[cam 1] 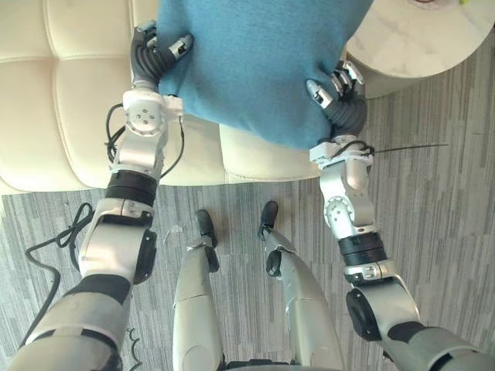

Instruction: Pick up cushions and gather them together orderly.

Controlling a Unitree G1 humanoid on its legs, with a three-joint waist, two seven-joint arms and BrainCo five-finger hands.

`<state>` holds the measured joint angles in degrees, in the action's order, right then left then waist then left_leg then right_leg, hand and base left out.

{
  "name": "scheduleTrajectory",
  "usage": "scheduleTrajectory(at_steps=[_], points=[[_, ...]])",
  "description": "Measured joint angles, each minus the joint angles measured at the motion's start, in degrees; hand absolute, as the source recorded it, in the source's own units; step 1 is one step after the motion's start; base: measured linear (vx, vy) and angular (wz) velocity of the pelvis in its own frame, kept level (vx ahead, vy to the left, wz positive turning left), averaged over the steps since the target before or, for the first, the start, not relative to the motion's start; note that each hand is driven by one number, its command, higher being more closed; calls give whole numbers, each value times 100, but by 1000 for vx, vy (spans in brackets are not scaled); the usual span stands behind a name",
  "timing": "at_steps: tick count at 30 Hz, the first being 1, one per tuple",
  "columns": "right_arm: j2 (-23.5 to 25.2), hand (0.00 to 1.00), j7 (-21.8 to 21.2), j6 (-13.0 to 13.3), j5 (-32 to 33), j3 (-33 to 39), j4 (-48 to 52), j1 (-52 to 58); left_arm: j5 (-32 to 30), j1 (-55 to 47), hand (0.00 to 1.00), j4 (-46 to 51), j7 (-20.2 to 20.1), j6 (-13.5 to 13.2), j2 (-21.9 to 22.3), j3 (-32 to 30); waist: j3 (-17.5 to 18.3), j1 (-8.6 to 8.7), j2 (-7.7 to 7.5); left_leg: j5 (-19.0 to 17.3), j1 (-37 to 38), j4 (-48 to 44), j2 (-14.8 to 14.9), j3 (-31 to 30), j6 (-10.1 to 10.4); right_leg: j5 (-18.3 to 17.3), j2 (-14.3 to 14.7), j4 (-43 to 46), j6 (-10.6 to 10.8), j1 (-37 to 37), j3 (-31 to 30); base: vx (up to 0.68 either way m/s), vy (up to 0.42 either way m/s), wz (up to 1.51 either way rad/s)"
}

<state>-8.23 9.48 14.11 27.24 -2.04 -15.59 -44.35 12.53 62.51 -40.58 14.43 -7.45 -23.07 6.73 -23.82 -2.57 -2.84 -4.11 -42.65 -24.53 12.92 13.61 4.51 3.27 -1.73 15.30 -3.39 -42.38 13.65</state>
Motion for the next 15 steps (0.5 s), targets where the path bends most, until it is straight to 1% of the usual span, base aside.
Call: scheduleTrajectory(at_steps=[1, 5, 6, 8, 11, 13, 15], points=[[-86, 100, 0, -5, -3, -51, -172, -78, 143, -22, 100, 103, 32, -32, -4, 48, 0, -8, 0, 67, 81, 144, -60, 3, -2, 1, -30, -43, 0, 40, -1, 19, -10, 9], [-136, 100, 7, -34, -11, -53, -465, -104, 406, -46, 100, 409, 77, -94, -30, 218, 0, -17, 0, 126, 238, 286, -84, 0, 12, 8, -30, -87, 6, 163, 11, 37, -22, 4], [-138, 100, 8, -65, -11, -63, -574, -101, 458, -103, 100, 554, 122, -100, -28, 245, 0, 2, 0, 154, 373, 373, -108, 0, 22, 8, -35, -93, 7, 256, 1, 53, -20, -1], [-150, 100, 18, -117, -17, -116, -595, -32, 460, -358, 100, 982, 171, -124, -25, 273, 0, 20, 1, 161, 623, 477, -129, -1, 29, 5, -32, -125, 9, 457, -28, 64, -20, -3], [-172, 100, 23, -119, -34, -256, -563, 228, 459, -759, 100, 1464, 201, -143, -11, 328, 0, 33, 1, 180, 963, 629, -166, -2, 58, -12, -34, -159, 32, 730, -58, 61, -14, -2], [-165, 100, 22, -140, -261, -344, -506, 694, 456, -1289, 100, 2087, 238, -146, 173, 341, 2, 32, 6, 178, 1254, 690, -194, -47, 60, -94, -45, -156, 103, 1027, -48, 69, -12, 10], [-147, 100, 23, -178, -290, -348, -254, 1146, 456, -1726, 100, 2566, 284, -196, 396, 402, 7, 35, 13, 183, 1477, 780, -254, -105, 68, -196, -91, -140, 117, 1239, -6, 54, -8, 21]])
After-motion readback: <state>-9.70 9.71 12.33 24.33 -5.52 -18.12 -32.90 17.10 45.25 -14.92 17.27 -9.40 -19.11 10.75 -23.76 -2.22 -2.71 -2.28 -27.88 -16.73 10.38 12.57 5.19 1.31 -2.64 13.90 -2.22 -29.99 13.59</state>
